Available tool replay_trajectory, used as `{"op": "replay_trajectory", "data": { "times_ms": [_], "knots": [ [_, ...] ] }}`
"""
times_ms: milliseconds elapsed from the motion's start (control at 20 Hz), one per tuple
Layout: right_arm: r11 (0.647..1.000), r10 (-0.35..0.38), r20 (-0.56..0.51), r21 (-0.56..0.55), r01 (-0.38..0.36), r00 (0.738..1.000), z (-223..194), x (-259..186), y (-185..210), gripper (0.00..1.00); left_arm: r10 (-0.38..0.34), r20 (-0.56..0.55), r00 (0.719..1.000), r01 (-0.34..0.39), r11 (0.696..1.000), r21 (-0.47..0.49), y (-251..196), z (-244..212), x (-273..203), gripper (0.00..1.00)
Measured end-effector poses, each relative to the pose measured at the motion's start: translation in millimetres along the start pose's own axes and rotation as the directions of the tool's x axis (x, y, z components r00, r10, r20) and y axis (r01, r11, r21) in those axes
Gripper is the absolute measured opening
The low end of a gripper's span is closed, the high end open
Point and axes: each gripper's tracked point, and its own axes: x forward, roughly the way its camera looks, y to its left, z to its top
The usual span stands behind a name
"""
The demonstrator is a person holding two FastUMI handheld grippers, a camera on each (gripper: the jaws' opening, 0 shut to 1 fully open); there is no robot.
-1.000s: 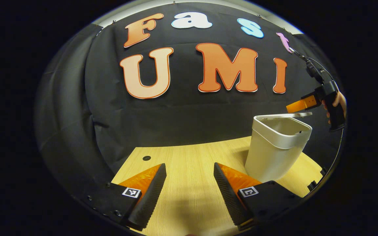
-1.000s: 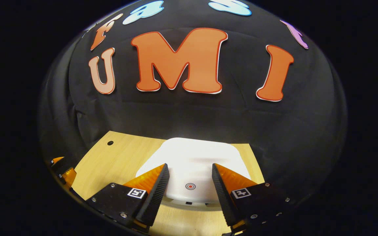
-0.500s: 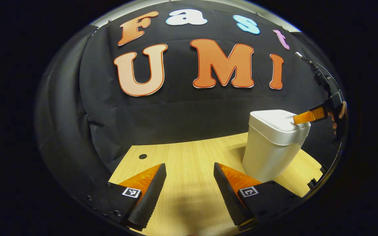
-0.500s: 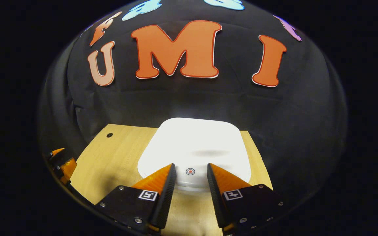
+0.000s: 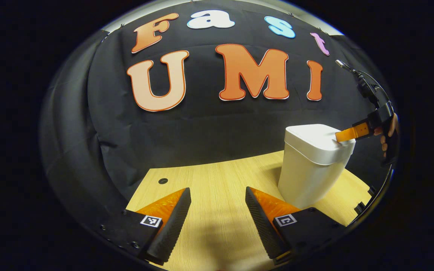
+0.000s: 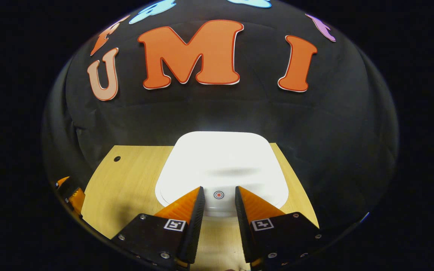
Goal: Press the lid of the desktop garbage bin to open it, pick up the crumpled paper on the desktop and throw it into the bin, then pick up the pop can on the desktop and drop it into the bin, and finally close the garbage bin lid.
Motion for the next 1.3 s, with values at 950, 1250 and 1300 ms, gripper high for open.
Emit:
{"op": "replay_trajectory", "data": {
  "times_ms": [950, 1250, 1300],
  "knots": [
    [0.991, 0.113, 0.429, -0.119, -0.068, 0.896, 26, -47, 73, 0.8, 0.129, 0.233, 0.964, -0.136, 0.991, 0.017, 59, 76, -21, 0.93],
    [0.971, 0.23, 0.431, -0.159, -0.178, 0.872, 15, -59, 130, 0.81, 0.201, 0.305, 0.931, -0.196, 0.979, -0.048, 79, 83, -36, 0.96],
    [0.97, 0.236, 0.436, -0.165, -0.181, 0.868, 16, -60, 133, 0.81, 0.205, 0.307, 0.929, -0.199, 0.979, -0.053, 81, 84, -37, 0.96]
  ]
}}
